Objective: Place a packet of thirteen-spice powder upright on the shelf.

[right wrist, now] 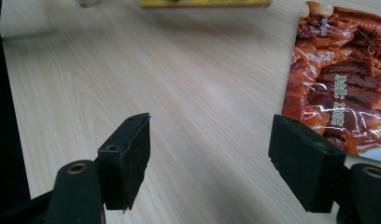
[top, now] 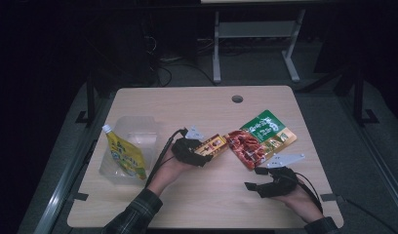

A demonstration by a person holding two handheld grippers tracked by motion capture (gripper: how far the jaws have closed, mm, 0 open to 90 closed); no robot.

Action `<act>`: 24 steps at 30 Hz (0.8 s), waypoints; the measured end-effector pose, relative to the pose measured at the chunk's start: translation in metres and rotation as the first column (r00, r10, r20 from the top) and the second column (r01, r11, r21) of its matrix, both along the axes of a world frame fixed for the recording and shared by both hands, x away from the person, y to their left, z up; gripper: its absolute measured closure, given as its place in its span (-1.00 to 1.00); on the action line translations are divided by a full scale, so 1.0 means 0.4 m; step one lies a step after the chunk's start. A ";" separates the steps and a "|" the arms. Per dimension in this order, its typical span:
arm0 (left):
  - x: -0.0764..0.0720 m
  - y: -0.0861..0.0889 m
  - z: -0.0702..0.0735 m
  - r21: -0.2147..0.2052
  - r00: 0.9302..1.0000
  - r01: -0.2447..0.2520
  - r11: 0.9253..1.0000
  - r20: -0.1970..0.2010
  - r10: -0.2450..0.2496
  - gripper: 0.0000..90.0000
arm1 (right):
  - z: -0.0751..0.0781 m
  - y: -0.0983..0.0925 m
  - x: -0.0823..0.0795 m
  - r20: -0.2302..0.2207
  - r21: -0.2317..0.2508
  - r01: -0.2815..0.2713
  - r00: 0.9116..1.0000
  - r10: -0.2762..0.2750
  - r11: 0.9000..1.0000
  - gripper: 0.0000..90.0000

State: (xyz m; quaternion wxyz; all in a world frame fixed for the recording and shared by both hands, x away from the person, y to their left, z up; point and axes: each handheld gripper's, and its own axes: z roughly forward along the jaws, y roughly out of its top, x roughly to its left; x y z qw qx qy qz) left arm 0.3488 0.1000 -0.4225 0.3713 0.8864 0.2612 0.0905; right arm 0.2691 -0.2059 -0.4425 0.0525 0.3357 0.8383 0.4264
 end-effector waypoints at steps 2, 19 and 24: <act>-0.027 0.001 0.001 0.002 0.999 0.040 0.999 -0.001 -0.040 -0.29 | 0.001 0.001 0.000 0.002 0.001 -0.001 1.000 0.001 1.000 -0.35; -0.189 0.032 -0.079 0.013 0.967 0.254 0.967 -0.022 -0.253 -0.29 | 0.000 0.007 0.001 -0.004 -0.012 0.013 1.000 -0.013 1.000 -0.34; -0.192 0.027 -0.093 0.036 0.961 0.275 0.961 -0.013 -0.275 -0.30 | -0.001 0.010 -0.001 -0.004 -0.017 0.011 1.000 -0.011 1.000 -0.33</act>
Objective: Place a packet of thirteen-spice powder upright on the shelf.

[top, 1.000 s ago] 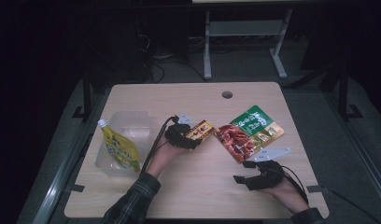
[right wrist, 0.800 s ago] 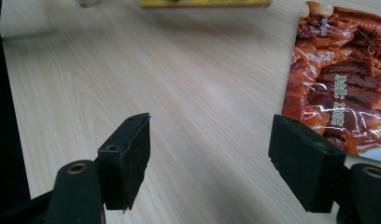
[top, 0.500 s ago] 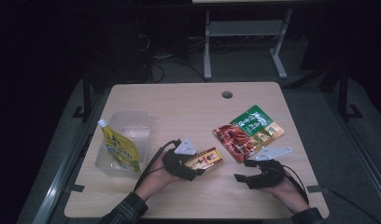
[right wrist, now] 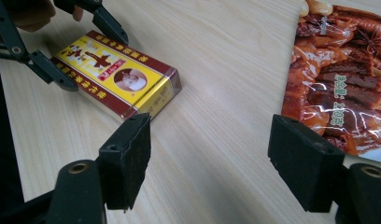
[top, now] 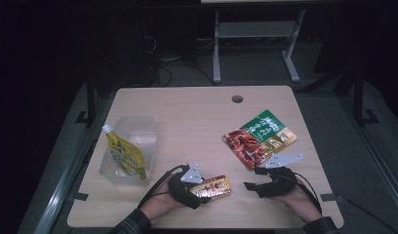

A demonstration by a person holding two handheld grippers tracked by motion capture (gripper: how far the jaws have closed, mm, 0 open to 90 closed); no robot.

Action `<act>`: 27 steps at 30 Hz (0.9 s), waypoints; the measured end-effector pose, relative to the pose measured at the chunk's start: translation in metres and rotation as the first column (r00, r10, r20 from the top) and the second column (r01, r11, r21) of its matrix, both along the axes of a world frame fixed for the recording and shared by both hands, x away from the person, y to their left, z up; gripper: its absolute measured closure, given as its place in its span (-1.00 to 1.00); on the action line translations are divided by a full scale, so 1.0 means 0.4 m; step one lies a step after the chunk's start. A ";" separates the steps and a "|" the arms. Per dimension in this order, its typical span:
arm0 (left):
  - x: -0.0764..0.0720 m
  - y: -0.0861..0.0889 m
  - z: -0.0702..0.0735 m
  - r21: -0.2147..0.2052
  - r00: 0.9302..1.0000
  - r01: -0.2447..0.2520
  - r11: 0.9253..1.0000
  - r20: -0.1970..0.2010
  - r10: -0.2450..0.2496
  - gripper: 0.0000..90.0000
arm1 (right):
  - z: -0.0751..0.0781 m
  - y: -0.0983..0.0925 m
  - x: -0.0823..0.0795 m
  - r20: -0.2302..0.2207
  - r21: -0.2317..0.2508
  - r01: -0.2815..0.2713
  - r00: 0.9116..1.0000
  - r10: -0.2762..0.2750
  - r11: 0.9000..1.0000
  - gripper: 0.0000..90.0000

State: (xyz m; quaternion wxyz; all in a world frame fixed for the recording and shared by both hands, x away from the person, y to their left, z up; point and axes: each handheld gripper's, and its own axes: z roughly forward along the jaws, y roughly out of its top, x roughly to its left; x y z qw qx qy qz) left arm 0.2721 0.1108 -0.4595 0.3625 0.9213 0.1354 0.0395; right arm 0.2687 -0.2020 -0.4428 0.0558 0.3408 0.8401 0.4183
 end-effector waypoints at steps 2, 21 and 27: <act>-0.001 0.003 -0.002 -0.014 1.000 0.009 1.000 -0.018 -0.009 -0.31 | 0.000 0.000 0.000 0.003 0.001 -0.001 1.000 0.001 1.000 -0.33; -0.037 0.094 -0.002 0.034 1.000 -0.015 0.999 0.003 0.014 -0.53 | 0.011 0.112 0.011 -0.002 -0.012 -0.184 0.983 0.184 0.983 1.00; -0.036 0.091 -0.007 0.050 1.000 -0.011 0.999 0.010 0.011 -0.53 | 0.000 0.159 0.024 0.012 -0.074 -0.220 0.975 0.222 0.973 1.00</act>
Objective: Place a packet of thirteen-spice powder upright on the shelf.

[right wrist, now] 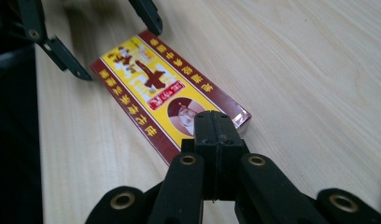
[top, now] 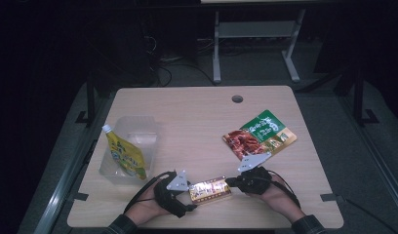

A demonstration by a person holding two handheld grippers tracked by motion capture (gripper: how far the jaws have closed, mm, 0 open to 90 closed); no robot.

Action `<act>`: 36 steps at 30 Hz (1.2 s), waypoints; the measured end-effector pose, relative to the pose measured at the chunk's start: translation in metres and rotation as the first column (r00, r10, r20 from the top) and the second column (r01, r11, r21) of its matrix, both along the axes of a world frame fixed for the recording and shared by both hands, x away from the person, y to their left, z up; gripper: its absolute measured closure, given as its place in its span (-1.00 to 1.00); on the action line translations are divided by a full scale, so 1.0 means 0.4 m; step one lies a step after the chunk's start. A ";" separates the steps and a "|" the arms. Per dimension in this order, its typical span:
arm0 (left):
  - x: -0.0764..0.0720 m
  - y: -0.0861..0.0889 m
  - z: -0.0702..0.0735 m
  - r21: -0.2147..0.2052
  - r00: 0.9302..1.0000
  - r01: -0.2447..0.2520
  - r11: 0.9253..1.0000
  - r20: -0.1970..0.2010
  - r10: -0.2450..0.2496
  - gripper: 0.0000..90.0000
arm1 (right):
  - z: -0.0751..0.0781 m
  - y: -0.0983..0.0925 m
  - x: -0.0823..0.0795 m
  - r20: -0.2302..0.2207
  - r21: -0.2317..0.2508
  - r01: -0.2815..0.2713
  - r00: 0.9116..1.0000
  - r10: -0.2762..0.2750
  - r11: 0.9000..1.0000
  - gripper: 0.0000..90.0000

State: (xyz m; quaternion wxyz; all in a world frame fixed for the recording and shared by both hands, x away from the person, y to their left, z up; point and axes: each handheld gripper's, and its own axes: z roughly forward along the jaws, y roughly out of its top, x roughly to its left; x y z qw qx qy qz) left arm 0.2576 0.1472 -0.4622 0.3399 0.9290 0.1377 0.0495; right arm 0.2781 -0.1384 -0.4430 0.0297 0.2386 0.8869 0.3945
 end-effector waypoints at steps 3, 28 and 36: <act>0.000 -0.002 -0.004 0.004 1.000 -0.001 1.000 -0.002 0.001 -0.51 | -0.006 0.005 0.004 0.005 -0.025 -0.005 1.000 0.005 1.000 1.00; 0.000 0.012 0.050 -0.102 0.999 0.035 0.994 0.008 -0.034 -0.29 | -0.023 0.000 0.010 -0.028 -0.052 -0.006 1.000 0.004 0.999 1.00; 0.002 0.010 0.092 -0.170 0.998 0.052 0.984 0.037 -0.046 -0.29 | -0.027 -0.001 0.011 -0.035 -0.062 -0.017 0.999 0.015 0.998 1.00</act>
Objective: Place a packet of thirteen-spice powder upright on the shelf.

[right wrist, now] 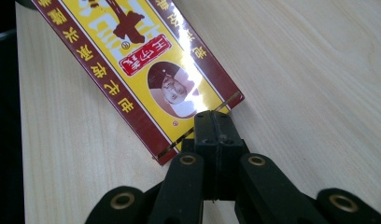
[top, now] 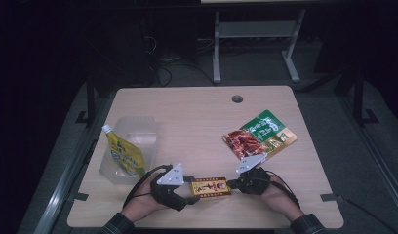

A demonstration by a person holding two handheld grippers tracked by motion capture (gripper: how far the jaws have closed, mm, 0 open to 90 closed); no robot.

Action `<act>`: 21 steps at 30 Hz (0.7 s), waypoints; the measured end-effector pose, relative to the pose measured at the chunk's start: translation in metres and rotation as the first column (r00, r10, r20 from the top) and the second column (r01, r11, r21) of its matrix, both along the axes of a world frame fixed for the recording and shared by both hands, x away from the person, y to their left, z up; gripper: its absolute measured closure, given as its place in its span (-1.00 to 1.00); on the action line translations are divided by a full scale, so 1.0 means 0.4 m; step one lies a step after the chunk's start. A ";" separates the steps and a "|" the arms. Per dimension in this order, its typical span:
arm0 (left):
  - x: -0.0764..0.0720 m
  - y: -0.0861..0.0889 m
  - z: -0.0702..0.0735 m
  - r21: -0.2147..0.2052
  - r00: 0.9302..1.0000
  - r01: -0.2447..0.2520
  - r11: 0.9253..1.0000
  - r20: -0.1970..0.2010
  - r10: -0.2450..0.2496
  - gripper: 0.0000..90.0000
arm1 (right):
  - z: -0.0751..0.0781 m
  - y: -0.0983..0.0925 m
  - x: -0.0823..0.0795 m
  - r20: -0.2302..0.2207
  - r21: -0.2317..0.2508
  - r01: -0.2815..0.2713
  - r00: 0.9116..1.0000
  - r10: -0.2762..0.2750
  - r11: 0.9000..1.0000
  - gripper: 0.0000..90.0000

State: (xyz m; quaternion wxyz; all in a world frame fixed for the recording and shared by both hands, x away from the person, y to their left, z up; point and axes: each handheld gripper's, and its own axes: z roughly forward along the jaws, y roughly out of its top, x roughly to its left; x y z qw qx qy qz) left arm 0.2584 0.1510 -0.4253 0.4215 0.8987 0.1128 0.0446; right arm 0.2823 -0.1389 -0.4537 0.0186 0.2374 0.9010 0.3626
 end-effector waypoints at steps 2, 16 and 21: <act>0.001 -0.003 0.007 -0.015 1.000 0.002 1.000 0.005 -0.002 -0.29 | 0.000 0.000 -0.001 -0.004 -0.003 0.001 1.000 -0.001 1.000 1.00; 0.029 -0.065 0.070 -0.111 0.998 0.038 0.993 0.046 -0.033 -0.29 | -0.008 0.003 0.000 -0.009 -0.022 -0.011 1.000 0.011 1.000 1.00; 0.041 -0.094 0.082 -0.130 0.997 0.047 0.990 0.063 -0.039 -0.28 | -0.011 0.005 -0.001 -0.015 -0.019 -0.015 1.000 0.014 1.000 1.00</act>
